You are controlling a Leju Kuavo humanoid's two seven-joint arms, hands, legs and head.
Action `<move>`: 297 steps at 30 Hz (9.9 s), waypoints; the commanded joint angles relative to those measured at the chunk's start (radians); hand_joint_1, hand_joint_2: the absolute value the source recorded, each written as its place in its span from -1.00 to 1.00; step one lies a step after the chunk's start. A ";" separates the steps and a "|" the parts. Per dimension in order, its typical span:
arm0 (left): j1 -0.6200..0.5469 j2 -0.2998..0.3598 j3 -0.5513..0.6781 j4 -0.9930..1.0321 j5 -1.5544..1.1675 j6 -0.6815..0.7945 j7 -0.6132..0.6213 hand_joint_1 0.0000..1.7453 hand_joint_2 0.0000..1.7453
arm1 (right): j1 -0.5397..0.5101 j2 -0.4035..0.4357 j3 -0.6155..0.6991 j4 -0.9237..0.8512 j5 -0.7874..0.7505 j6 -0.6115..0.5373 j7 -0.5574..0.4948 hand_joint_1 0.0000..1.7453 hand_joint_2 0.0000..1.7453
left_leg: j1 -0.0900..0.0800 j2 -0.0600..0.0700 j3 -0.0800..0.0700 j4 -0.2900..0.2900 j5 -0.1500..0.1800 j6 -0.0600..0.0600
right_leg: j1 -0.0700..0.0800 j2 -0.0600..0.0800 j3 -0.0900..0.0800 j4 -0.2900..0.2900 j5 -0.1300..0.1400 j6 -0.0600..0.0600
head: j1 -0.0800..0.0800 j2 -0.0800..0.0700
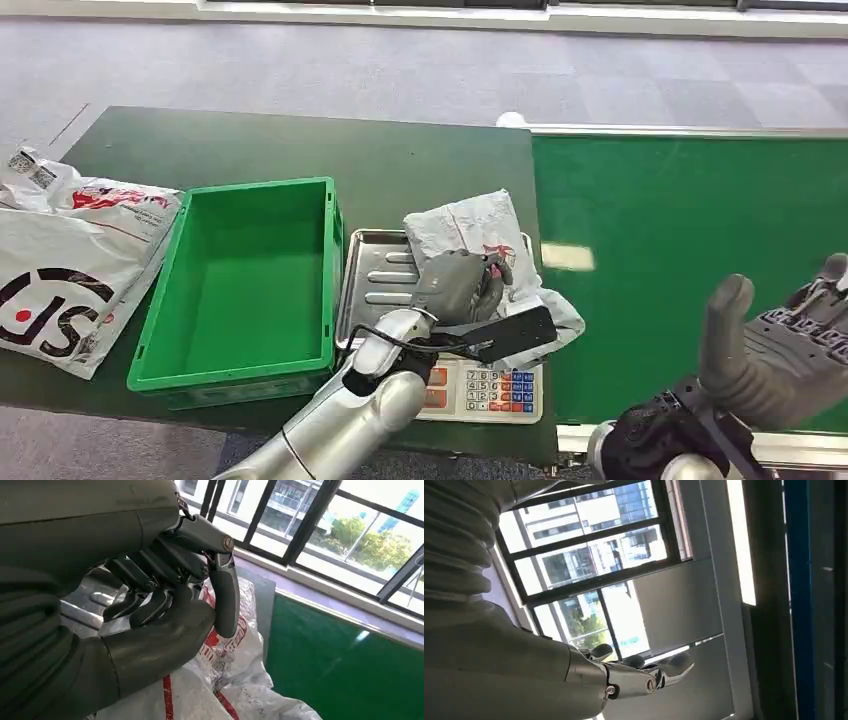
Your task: Moved the parcel from conveyor to table for the left to box.
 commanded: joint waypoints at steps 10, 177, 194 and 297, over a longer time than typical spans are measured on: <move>-0.079 0.032 -0.056 0.101 0.155 0.047 -0.060 -1.00 1.00 | -0.055 0.010 -0.028 0.087 -0.022 -0.001 0.000 -1.00 1.00 | 0.001 0.001 0.001 -0.001 0.000 0.000 | 0.001 0.001 0.001 -0.001 0.001 -0.001 | 0.000 0.000; 0.030 0.130 0.290 -0.342 -0.282 -0.065 0.082 1.00 1.00 | 0.078 -0.027 -0.047 0.083 0.007 0.023 0.006 -1.00 1.00 | 0.000 0.002 -0.003 -0.002 0.002 -0.001 | 0.001 0.001 -0.003 -0.001 0.002 -0.002 | 0.000 0.000; 0.030 0.130 0.290 -0.342 -0.282 -0.065 0.082 1.00 1.00 | 0.078 -0.027 -0.047 0.083 0.007 0.023 0.006 -1.00 1.00 | 0.000 0.002 -0.003 -0.001 0.001 -0.001 | 0.001 0.001 -0.004 0.000 0.001 -0.001 | 0.000 0.000; 0.030 0.130 0.290 -0.342 -0.282 -0.065 0.082 1.00 1.00 | 0.078 -0.027 -0.047 0.083 0.007 0.023 0.006 1.00 1.00 | 0.000 0.002 -0.004 -0.001 0.002 -0.001 | 0.001 0.001 -0.004 -0.001 0.001 -0.002 | 0.000 0.000</move>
